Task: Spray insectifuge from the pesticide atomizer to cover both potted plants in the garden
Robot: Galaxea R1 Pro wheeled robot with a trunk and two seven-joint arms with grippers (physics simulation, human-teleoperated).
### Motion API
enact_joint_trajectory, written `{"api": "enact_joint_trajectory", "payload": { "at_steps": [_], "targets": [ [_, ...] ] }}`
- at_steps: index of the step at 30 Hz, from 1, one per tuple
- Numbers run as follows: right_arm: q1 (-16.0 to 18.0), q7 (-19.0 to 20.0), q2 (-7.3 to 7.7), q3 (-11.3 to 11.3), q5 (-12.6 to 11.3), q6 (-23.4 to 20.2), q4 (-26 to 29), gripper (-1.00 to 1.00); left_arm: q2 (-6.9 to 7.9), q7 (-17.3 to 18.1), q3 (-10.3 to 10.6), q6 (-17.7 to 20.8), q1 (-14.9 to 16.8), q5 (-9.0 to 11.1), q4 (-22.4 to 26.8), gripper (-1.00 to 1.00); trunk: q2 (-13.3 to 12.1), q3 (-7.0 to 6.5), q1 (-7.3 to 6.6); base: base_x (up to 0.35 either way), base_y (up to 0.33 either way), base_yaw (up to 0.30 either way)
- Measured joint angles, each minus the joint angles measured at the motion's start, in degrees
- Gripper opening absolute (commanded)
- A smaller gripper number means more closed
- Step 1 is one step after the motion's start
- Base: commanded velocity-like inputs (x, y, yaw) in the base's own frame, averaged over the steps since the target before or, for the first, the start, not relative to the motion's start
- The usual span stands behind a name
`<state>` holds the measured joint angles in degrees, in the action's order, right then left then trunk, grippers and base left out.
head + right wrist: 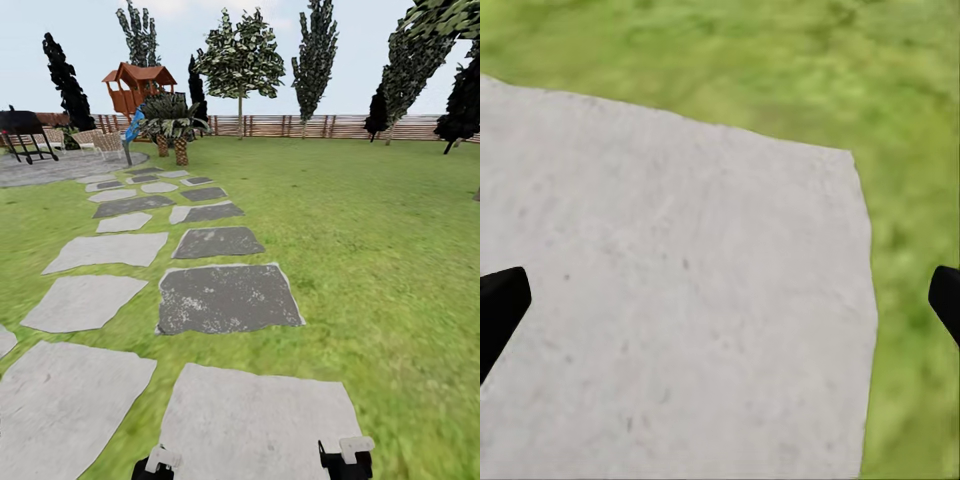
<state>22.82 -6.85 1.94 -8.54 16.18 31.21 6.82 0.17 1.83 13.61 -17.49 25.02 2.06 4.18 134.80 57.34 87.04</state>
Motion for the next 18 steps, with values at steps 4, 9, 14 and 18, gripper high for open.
{"api": "enact_joint_trajectory", "payload": {
  "at_steps": [4,9,14,18],
  "targets": [
    [0.00,0.00,0.00,0.00,0.01,0.00,0.00,1.00,0.06,0.00,0.00,0.00,-0.01,0.00,0.00,-1.00,0.00,0.00,0.00,0.338,0.000,0.208],
    [-0.01,0.00,0.00,0.00,0.06,0.00,0.00,1.00,0.09,0.00,0.00,0.00,-0.02,0.00,0.00,-1.00,0.00,0.00,0.00,0.338,0.000,0.208],
    [0.00,0.00,0.00,0.00,0.08,0.00,0.00,1.00,0.13,0.00,-0.01,0.00,-0.02,0.01,0.00,-1.00,0.00,0.00,0.00,0.338,0.000,0.208],
    [0.00,0.00,0.00,0.00,0.09,0.00,0.00,1.00,0.29,-0.12,-0.14,-0.01,-0.02,0.10,0.00,-1.00,0.00,0.00,0.00,0.338,0.000,0.208]
  ]
}}
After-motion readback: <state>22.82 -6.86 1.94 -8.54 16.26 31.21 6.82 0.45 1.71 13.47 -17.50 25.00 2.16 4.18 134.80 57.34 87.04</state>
